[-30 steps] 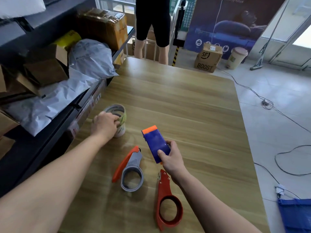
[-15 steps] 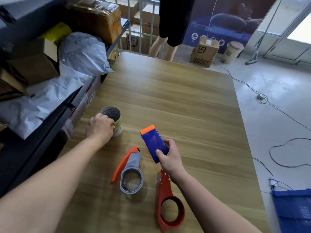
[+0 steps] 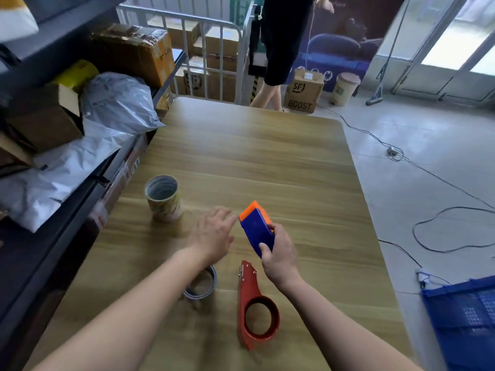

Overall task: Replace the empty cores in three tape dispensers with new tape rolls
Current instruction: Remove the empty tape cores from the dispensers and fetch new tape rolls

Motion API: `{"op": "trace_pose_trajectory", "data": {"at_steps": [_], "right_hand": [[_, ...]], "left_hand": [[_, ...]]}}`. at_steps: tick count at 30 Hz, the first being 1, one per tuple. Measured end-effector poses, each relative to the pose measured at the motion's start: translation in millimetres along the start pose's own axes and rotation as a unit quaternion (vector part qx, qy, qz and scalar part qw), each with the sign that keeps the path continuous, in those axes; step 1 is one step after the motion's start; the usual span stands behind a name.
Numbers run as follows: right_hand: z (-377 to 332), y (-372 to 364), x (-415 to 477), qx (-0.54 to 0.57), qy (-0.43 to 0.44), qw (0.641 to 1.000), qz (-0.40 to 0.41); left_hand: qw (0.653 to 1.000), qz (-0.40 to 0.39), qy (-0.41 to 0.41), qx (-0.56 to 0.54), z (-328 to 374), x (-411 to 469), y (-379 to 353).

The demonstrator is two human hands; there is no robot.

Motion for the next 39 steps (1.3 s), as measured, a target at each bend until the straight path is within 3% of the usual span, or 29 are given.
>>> {"op": "trace_pose_trajectory", "data": {"at_steps": [6,11,19,21,25,30,33,39], "right_hand": [[39.3,20.8,-40.8,-0.07,-0.005,0.997,-0.012],[78.1,23.7,-78.9,-0.118,-0.016,0.992,-0.028],[111.5,24.7,-104.9,-0.182,-0.053,0.978,-0.086],[113.6,25.2,-106.1,-0.187,-0.056,0.976,-0.098],[115.7,25.1,-105.2,-0.202,-0.051,0.971,-0.116],[115.0,22.7,-103.5,-0.189,-0.046,0.973,-0.127],[112.0,21.2,-102.2,-0.188,-0.036,0.972,-0.136],[107.8,19.3,-103.7,-0.197,-0.015,0.968,-0.153]], "left_hand": [[0.994,-0.085,-0.074,-0.004,78.0,-37.1,-38.9],[0.986,-0.079,-0.143,-0.017,110.8,-57.3,-70.4],[0.983,-0.135,-0.119,0.049,136.2,-78.0,-92.2],[0.988,-0.112,-0.097,0.04,129.0,-80.3,-90.0],[0.998,0.033,0.017,0.054,92.3,-81.3,-74.9],[0.967,-0.052,0.208,0.137,45.3,-92.3,-64.3],[0.965,-0.057,0.215,0.142,43.6,-101.5,-65.1],[0.956,-0.142,0.192,0.17,54.1,-112.7,-70.7]]}}
Point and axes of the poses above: each hand's wrist, its own x-axis towards the middle knuckle, its own y-axis out of the back of the hand, z = x × y, the point moved 1 cm from there along x, towards the middle knuckle, and after that the axes turned 3 degrees about -z, right-handed, at the moved point
